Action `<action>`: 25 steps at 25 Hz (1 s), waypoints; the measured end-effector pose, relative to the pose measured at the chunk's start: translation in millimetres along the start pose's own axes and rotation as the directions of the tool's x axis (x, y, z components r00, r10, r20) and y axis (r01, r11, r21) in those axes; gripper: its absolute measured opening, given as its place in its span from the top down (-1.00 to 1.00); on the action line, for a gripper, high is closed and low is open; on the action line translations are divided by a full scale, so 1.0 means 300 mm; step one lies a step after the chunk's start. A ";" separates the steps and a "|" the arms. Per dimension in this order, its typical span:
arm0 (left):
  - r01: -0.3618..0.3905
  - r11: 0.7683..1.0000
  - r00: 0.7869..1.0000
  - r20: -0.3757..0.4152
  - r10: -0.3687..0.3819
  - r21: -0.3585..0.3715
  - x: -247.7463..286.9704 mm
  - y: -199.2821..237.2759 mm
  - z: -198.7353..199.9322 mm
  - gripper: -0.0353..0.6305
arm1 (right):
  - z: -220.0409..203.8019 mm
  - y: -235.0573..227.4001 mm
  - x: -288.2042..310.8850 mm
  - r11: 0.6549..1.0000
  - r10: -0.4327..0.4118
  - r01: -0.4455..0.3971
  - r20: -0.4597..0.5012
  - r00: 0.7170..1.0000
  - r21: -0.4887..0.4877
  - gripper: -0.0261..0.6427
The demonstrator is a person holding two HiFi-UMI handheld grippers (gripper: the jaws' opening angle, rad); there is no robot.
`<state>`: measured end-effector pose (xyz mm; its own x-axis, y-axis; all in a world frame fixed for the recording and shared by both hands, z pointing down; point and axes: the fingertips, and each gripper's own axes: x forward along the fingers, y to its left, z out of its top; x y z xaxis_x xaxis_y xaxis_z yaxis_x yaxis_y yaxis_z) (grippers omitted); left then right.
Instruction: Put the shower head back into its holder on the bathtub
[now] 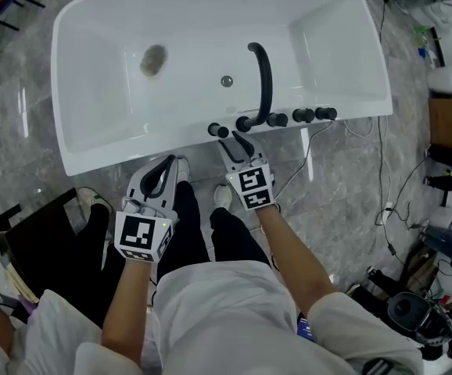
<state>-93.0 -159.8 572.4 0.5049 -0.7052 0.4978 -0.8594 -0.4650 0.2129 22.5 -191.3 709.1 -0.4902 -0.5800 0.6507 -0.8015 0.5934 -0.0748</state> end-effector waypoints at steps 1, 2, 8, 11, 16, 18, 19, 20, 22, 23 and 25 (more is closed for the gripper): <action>-0.007 1.000 1.000 0.008 0.007 0.000 -0.011 -0.010 0.014 0.86 | 0.012 -0.001 -0.026 1.000 0.003 -0.003 0.010 1.000 0.004 0.47; -0.014 1.000 1.000 0.015 0.014 0.000 -0.022 -0.022 0.028 0.86 | 0.024 0.000 -0.054 1.000 0.008 -0.008 0.020 1.000 0.008 0.53; -0.052 0.999 0.997 0.060 0.051 0.005 -0.077 -0.124 0.110 0.86 | 0.092 -0.002 -0.219 0.999 0.036 -0.036 0.077 0.996 0.004 0.77; -0.070 0.998 0.994 0.089 0.070 -0.005 -0.125 -0.147 0.136 0.86 | 0.127 0.032 -0.282 0.998 0.060 -0.060 0.106 0.993 -0.003 0.85; -0.051 0.998 0.987 0.152 0.056 -0.036 -0.188 -0.236 0.186 0.86 | 0.186 0.049 -0.427 0.995 0.102 -0.103 0.166 0.981 -0.007 0.87; -0.047 0.998 0.985 0.164 0.052 -0.033 -0.223 -0.280 0.204 0.86 | 0.213 0.059 -0.502 0.993 0.120 -0.119 0.192 0.974 -0.014 0.87; -0.052 0.998 0.985 0.166 0.055 -0.022 -0.241 -0.299 0.210 0.86 | 0.227 0.065 -0.539 0.992 0.126 -0.125 0.206 0.970 -0.020 0.87; -0.059 0.998 0.984 0.169 0.060 -0.011 -0.258 -0.317 0.214 0.86 | 0.239 0.070 -0.575 0.991 0.132 -0.129 0.220 0.967 -0.025 0.87; -0.074 0.997 0.982 0.176 0.073 0.000 -0.292 -0.350 0.216 0.86 | 0.254 0.078 -0.642 0.990 0.140 -0.136 0.242 0.960 -0.034 0.87; -0.081 0.997 0.980 0.180 0.079 0.002 -0.308 -0.364 0.217 0.86 | 0.261 0.081 -0.672 0.990 0.142 -0.137 0.251 0.957 -0.039 0.87; -0.090 0.996 0.978 0.189 0.088 0.002 -0.335 -0.386 0.219 0.86 | 0.275 0.085 -0.724 0.990 0.141 -0.131 0.267 0.953 -0.052 0.87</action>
<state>-38.9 -70.1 442.6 0.4338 -0.8315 0.3470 -0.9010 -0.4010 0.1655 80.3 -96.2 503.6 -0.6716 -0.6187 0.4076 -0.7111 0.6928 -0.1201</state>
